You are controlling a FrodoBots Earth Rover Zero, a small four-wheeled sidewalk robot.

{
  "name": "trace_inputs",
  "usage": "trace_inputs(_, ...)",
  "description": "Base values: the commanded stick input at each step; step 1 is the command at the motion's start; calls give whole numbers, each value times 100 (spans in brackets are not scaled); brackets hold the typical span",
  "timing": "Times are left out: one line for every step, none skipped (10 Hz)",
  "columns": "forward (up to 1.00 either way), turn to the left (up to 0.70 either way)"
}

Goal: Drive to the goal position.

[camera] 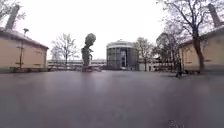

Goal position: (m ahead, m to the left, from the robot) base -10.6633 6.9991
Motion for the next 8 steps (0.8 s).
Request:
trace_inputs(100,0)
trace_inputs(100,0)
trace_inputs(100,0)
trace_inputs(100,0)
trace_inputs(100,0)
trace_inputs(100,0)
trace_inputs(100,0)
trace_inputs(100,0)
